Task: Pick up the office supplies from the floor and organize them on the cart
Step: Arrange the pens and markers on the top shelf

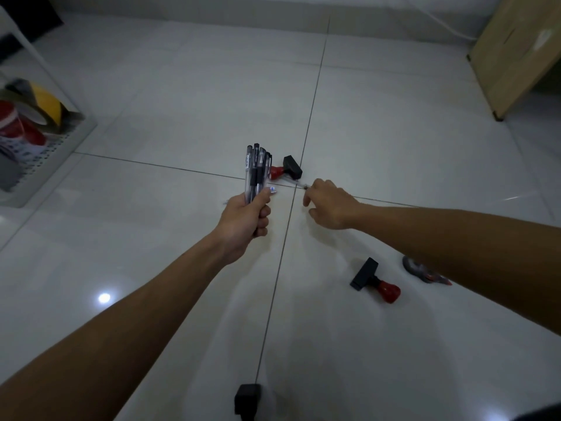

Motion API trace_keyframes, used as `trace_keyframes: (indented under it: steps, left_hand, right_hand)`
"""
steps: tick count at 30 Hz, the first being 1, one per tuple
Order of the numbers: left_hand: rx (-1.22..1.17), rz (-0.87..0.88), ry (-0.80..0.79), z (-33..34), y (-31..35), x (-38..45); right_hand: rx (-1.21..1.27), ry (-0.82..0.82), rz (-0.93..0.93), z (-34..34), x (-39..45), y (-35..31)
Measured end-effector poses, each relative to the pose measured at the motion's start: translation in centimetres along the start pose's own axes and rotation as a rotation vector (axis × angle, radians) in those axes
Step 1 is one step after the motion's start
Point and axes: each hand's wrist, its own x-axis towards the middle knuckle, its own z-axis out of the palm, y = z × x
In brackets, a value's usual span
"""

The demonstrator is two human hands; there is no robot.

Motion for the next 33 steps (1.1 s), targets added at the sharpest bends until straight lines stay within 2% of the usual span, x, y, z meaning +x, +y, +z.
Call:
trace_keyframes:
  steps: [4,9,12,19,23,27,30,33]
  left_hand:
    - [0.017,-0.015,-0.012,-0.4,-0.1,0.1]
    - [0.032,-0.037,-0.006,-1.2,-0.7,0.4]
    - [0.035,-0.047,-0.002,-1.6,-1.0,0.6]
    - [0.040,-0.052,-0.011,-1.7,-1.4,0.9]
    - [0.050,-0.047,-0.010,-1.6,-1.3,0.7]
    - [0.094,-0.044,-0.027,-1.7,-1.2,0.4]
    - [0.115,-0.038,-0.050,-1.6,-1.4,0.2]
    - [0.125,-0.042,-0.063,-1.3,-1.5,0.0]
  right_hand:
    - [0.001,0.034,0.009,-0.3,1.3,0.3]
    - [-0.055,-0.195,0.116,-0.5,2.7,1.4]
    - [-0.142,-0.265,0.125,0.0,3.1,1.3]
    - [-0.109,-0.128,0.121,0.0,3.2,0.4]
    - [-0.084,0.026,0.073,-0.6,3.0,0.6]
    - [0.061,0.180,0.079,-1.8,3.0,1.3]
    - [0.137,0.181,0.118,-2.6,3.0,1.9]
    - [0.102,0.070,0.114,-2.8,2.1,2.1]
